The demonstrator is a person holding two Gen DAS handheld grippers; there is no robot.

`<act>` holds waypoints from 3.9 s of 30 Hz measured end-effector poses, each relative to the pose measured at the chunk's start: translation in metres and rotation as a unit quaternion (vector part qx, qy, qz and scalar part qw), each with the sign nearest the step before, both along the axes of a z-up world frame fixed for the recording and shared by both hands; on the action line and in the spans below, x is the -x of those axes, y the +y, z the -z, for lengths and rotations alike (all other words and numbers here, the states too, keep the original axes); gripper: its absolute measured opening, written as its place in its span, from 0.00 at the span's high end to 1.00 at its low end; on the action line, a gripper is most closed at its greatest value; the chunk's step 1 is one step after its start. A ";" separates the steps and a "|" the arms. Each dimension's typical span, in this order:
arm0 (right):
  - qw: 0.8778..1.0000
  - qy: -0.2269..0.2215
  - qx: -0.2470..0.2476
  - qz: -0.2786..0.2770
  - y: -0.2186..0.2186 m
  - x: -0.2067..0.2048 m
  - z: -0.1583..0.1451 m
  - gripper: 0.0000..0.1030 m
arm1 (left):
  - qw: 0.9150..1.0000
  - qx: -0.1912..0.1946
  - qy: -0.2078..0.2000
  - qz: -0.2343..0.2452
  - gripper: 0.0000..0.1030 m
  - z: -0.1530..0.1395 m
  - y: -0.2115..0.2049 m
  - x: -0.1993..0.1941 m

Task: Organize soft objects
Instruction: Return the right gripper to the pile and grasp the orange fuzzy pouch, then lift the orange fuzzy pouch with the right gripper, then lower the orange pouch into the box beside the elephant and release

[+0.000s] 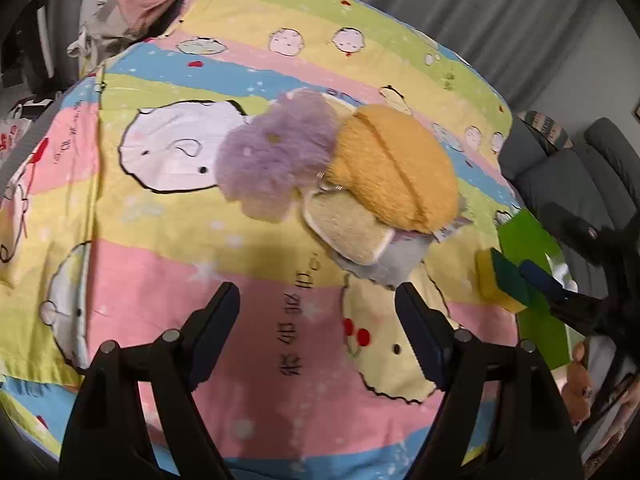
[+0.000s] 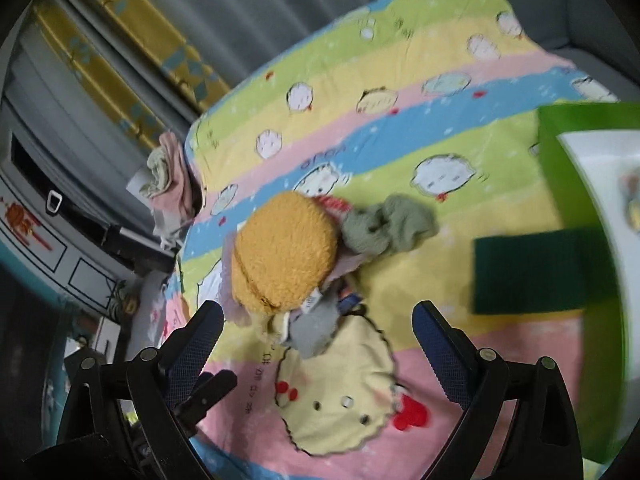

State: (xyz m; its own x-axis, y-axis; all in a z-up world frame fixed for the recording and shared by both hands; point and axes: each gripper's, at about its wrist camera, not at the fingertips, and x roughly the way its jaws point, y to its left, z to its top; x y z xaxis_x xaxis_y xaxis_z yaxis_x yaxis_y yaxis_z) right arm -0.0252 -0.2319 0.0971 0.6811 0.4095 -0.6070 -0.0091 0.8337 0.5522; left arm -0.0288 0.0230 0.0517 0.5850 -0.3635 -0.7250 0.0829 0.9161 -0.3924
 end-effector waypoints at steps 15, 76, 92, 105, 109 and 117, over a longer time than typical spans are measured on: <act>0.996 -0.024 0.079 -0.023 0.048 -0.096 0.016 0.34 | 0.999 0.018 0.009 -0.032 0.42 0.004 0.029 -0.010; 0.988 0.093 -0.040 -0.117 0.065 -0.020 0.059 0.56 | 0.999 0.010 -0.007 0.052 0.65 0.006 -0.035 0.005; 0.997 -0.068 -0.020 0.034 -0.039 0.036 -0.035 0.56 | 0.981 0.035 -0.130 0.142 0.65 -0.072 -0.116 0.015; 0.972 -0.089 -0.048 0.210 -0.162 0.069 -0.040 0.56 | 0.943 0.040 -0.136 0.302 0.66 -0.093 -0.250 -0.012; 0.962 -0.075 -0.063 0.256 -0.188 0.075 -0.029 0.56 | 0.932 0.041 -0.125 0.337 0.66 -0.088 -0.282 -0.017; 0.949 -0.017 -0.055 0.309 -0.222 0.074 -0.005 0.56 | 0.918 0.043 -0.056 0.389 0.66 -0.061 -0.329 -0.036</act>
